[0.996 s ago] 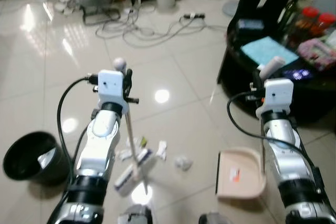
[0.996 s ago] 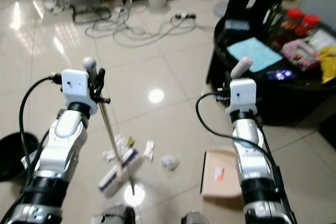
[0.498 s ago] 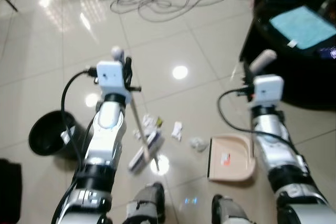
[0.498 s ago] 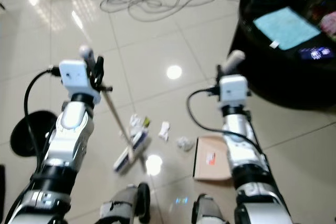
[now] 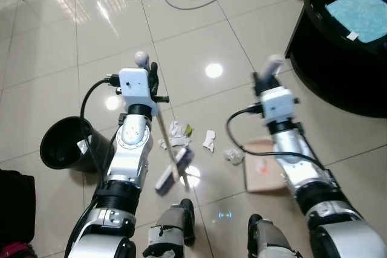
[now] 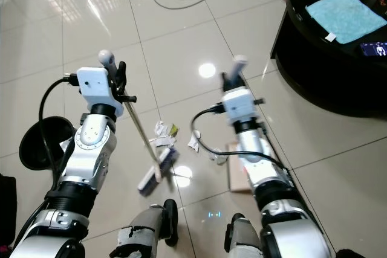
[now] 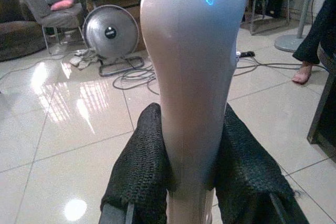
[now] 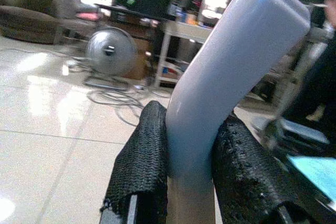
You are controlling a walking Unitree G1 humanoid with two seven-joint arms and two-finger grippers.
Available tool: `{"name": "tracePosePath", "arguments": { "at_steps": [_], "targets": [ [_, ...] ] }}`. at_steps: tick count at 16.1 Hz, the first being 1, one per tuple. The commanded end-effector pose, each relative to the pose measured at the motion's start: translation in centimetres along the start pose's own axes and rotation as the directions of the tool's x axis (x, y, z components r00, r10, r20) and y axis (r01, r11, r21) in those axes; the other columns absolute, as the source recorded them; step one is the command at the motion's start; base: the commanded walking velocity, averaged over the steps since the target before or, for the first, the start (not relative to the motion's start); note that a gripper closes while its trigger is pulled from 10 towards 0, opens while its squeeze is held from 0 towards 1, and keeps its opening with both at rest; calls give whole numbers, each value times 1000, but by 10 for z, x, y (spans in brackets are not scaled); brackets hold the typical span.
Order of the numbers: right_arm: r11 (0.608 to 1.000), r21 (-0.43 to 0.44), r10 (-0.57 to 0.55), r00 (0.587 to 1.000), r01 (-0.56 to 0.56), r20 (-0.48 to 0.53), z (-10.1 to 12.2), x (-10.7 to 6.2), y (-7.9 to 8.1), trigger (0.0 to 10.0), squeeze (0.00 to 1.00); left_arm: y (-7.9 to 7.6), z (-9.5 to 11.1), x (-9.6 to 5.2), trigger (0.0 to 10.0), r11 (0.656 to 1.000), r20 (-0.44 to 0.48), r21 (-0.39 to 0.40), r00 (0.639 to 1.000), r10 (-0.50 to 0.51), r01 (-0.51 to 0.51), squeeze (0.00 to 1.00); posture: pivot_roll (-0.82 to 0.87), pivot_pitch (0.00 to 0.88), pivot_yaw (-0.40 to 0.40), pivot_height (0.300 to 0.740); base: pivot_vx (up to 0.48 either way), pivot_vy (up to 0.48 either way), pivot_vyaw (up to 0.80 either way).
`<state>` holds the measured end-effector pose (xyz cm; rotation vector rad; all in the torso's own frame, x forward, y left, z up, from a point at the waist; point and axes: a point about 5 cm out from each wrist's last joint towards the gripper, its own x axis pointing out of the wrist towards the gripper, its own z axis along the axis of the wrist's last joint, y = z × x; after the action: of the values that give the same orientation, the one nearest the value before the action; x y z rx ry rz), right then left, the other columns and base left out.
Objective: Sweep floor
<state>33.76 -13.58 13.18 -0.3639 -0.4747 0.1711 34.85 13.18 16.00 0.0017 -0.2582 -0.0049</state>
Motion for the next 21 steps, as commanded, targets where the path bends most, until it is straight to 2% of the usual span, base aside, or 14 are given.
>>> {"name": "tracePosePath", "arguments": {
  "at_steps": [1,2,3,5,8,10,12,13,15,16,17,21],
  "targets": [
    [999,2,46,998,-46,33,4,1,9,10000,0,3,5,2,10000,1000,31,15,999,14,-15,0,318,369,167,740,0,0,0],
    [994,21,106,992,-108,65,9,0,26,10000,0,-1,3,4,10000,1000,26,8,1000,6,-6,0,307,370,171,740,0,0,0],
    [992,27,123,990,-125,76,10,0,32,10000,0,-2,2,4,10000,1000,24,6,1000,4,-4,0,302,369,171,740,0,0,0],
    [982,65,169,980,-177,105,15,-6,52,10000,0,-11,-1,7,10000,1000,16,-4,1000,0,0,0,282,369,166,740,0,0,0],
    [971,90,212,970,-223,119,18,-15,68,10000,0,-15,-2,12,10000,1000,9,-4,1000,21,-21,0,266,363,153,740,0,0,0],
    [965,105,226,967,-238,118,18,-21,77,10000,0,-22,0,15,10000,998,-2,-63,1000,26,-26,0,257,354,139,740,0,0,0],
    [966,108,222,968,-235,114,18,-21,77,10000,0,-25,0,15,10000,995,-22,-100,1000,13,-16,0,250,347,138,740,0,0,0],
    [972,116,194,976,-205,102,17,-16,73,10000,0,-24,5,8,10000,980,-31,-198,999,-28,21,0,230,325,123,740,0,0,0],
    [974,119,179,979,-191,99,17,-13,69,10000,0,-23,12,0,10000,958,-23,-275,996,-88,78,0,225,311,111,740,0,0,0],
    [974,119,179,979,-191,99,17,-13,69,10000,0,-23,12,0,10000,958,-23,-275,996,-88,78,0,225,311,111,740,0,0,0],
    [977,129,157,983,-168,92,16,-10,64,10000,0,-20,21,-5,10000,945,-2,-307,993,-120,114,0,219,283,81,740,0,0,0],
    [963,269,-1,996,-22,85,22,2,45,10000,0,-6,35,1,10000,953,11,-299,998,-56,57,0,174,226,48,740,0,0,0]
  ]
}}
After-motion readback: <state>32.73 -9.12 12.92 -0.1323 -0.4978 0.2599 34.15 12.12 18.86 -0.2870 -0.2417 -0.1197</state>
